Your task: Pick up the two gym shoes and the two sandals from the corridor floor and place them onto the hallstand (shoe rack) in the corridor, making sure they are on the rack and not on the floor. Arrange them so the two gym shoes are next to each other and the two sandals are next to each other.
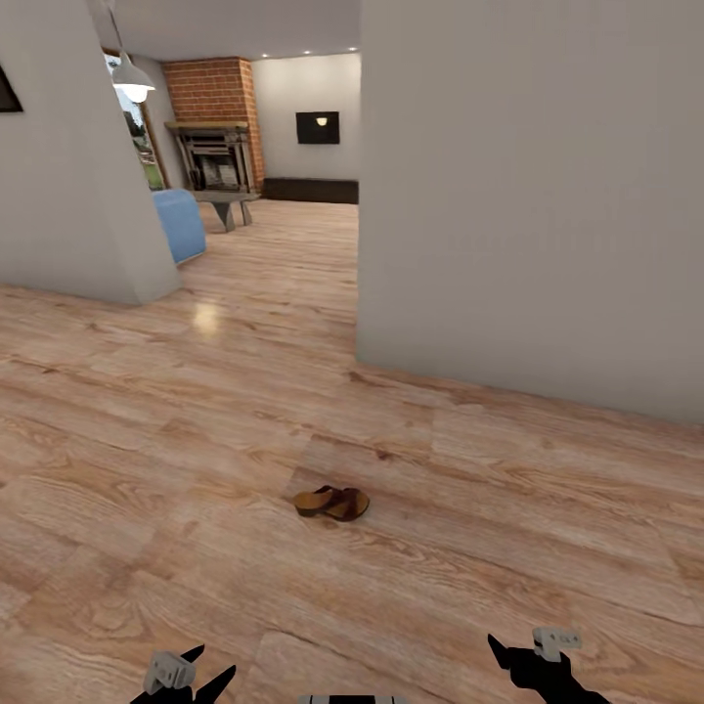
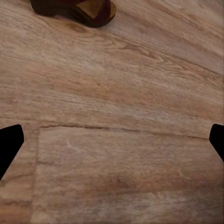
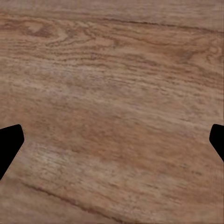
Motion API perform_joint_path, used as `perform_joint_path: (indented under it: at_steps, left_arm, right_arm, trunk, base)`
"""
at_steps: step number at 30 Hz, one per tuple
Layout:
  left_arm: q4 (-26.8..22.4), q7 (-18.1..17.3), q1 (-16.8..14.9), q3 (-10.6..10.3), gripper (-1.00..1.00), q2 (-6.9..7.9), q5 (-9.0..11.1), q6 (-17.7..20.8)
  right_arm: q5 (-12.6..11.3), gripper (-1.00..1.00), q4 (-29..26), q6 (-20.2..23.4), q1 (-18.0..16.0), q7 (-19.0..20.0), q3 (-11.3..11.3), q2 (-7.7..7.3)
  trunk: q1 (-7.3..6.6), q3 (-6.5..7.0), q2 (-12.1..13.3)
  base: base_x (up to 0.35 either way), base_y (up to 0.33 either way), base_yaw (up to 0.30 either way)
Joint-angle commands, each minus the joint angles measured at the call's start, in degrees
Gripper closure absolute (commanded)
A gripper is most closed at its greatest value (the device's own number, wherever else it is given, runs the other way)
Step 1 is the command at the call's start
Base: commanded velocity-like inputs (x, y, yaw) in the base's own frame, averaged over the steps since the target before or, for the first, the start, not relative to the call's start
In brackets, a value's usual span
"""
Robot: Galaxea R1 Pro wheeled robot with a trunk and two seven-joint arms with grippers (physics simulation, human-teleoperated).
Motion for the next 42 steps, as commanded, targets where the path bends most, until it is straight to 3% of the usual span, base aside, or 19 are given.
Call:
perform_joint_path:
  at_steps: [1,20,42]
  left_arm:
    - [0.1,-0.2,0.0,0.1,-1.0,0.01,0.1,-0.2]
    - [0.1,-0.2,0.0,0.1,-1.0,0.04,0.2,-0.2]
    - [0.1,-0.2,0.0,0.1,-1.0,0.04,0.1,-0.2]
  right_arm:
    - [0.6,-1.0,0.0,-0.2,0.0,0.3,-0.5,0.01]
    - [0.5,-1.0,0.0,-0.2,0.0,0.3,-0.5,0.1]
    - [0.5,-1.0,0.0,-0.2,0.0,0.3,-0.5,0.1]
  trunk:
    - [0.0,-0.04,0.0]
    - [0.0,-0.04,0.0]
    - [0.0,-0.04,0.0]
  base:
    - [0.065,0.097,-0.027]
    - [0.015,0.012,-0.017]
    - [0.114,0.09,-0.001]
